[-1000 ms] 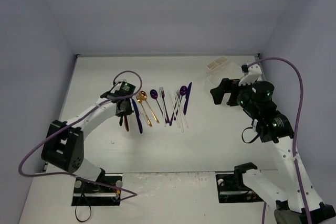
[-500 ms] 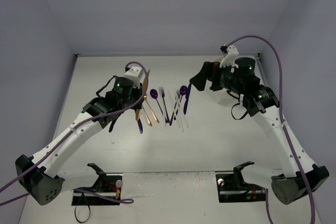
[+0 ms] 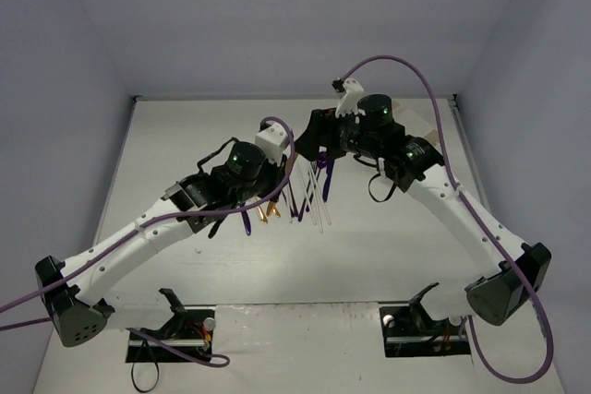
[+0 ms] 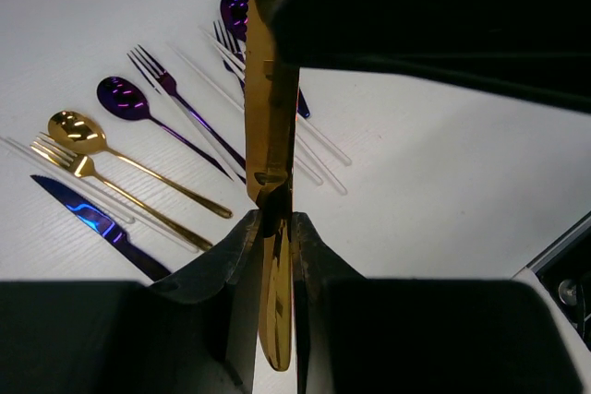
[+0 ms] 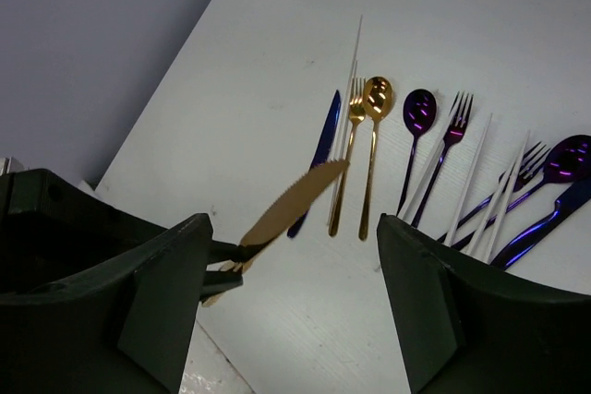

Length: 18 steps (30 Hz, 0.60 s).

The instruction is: Sort the eating utensils into containers

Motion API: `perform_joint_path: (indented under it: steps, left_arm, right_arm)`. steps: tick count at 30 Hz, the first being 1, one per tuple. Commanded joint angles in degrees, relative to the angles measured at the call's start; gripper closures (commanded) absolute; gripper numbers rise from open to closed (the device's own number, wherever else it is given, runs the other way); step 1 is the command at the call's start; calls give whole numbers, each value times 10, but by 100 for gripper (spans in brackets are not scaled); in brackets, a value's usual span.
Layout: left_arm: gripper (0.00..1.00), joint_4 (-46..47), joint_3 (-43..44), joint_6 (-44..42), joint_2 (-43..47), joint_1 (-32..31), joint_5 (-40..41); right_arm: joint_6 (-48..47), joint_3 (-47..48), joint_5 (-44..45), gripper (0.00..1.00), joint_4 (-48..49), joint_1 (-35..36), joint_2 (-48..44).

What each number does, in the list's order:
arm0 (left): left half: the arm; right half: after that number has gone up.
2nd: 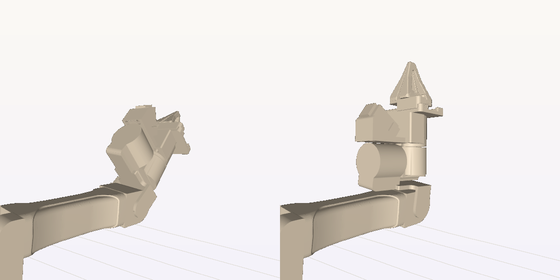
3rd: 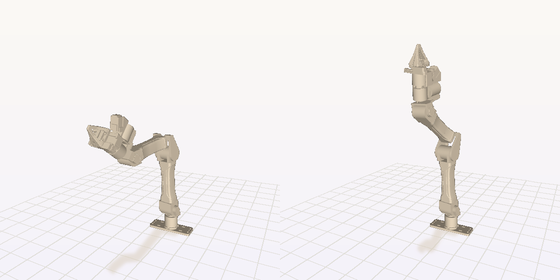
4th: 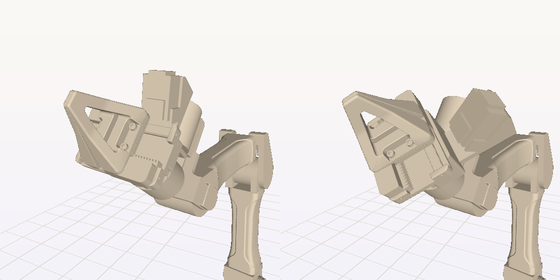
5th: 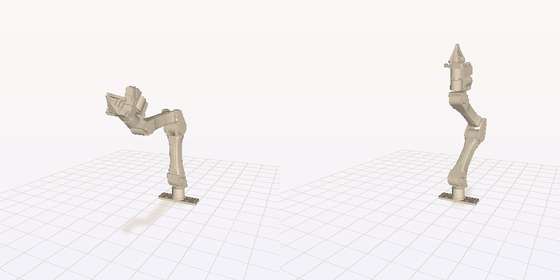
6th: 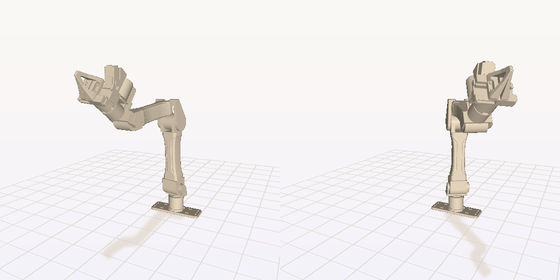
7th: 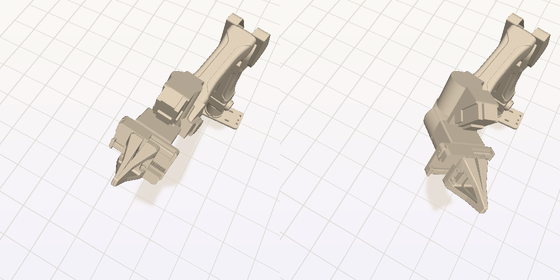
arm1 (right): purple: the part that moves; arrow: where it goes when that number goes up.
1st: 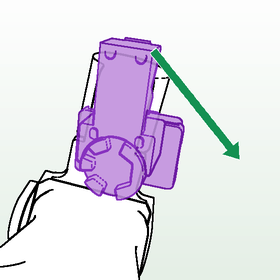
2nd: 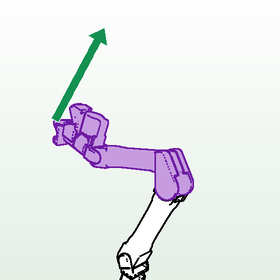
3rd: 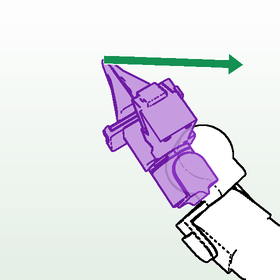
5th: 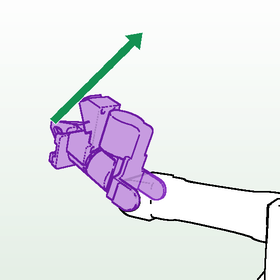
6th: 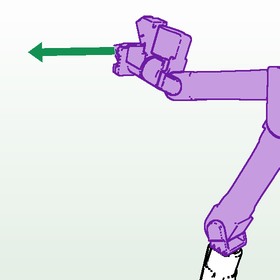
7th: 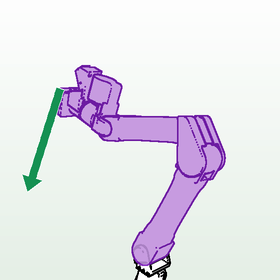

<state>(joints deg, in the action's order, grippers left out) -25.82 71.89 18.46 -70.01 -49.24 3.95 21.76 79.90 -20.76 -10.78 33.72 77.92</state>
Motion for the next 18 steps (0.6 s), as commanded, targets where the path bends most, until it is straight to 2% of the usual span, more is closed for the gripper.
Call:
perform_joint_path:
  steps: [1,6,12,18]
  left_arm:
    - [100,68,34,-10,3,-13,18]
    - [100,88,28,-15,0,-22,39]
    - [100,106,23,-24,-1,-22,49]
    - [100,115,23,-33,-8,-22,48]
  right_arm:
    - [22,14,17,35,62,7,12]
    - [45,2,15,47,82,11,22]
    - [59,-25,15,56,90,12,23]
    - [62,-30,16,76,97,13,29]
